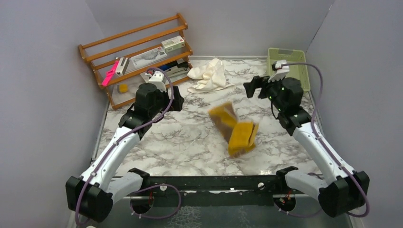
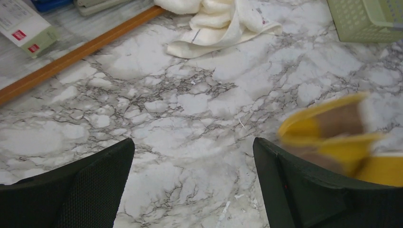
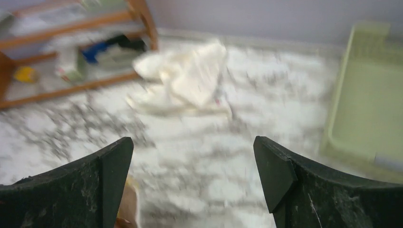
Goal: Roll the towels
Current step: Place the towel at the center of the board, then flatten out the towel at the center of the board.
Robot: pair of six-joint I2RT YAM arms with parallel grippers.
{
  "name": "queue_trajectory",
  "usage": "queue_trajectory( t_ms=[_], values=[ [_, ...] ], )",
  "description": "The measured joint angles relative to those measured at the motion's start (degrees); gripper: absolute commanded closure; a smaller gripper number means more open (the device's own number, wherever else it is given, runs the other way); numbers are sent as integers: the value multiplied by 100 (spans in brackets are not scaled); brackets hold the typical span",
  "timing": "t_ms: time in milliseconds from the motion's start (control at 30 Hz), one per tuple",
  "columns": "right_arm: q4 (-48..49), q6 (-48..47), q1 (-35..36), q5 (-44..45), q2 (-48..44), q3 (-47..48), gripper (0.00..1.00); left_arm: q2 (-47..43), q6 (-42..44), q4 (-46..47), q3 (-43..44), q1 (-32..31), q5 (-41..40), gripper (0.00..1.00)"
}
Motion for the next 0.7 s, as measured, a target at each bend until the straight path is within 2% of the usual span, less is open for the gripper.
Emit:
queue_trajectory(
  t_ms=[100,200,267,400,567,700],
  values=[
    [-256,531,-96,391,400,-1051,2,658,-122,81,109,-13,468,1],
    [-496,776,-96,431,634,-1145,10,1012,-280,116,63,-149,688,1],
    [-540,1003,-96,417,929,-1134,15,1239,-400,234,-28,-468,782,1],
    [-802,1196,-96,205,1220,-1213,18,1633,-581,407,-131,-1266,870,1],
    [-1054,1318,-96,-210,999,-1622,21,2415,-745,732,-131,-2243,798,3],
    [-1270,1550,-96,-667,610,-2098,25,3036,-813,866,-103,-2712,678,4]
  ],
)
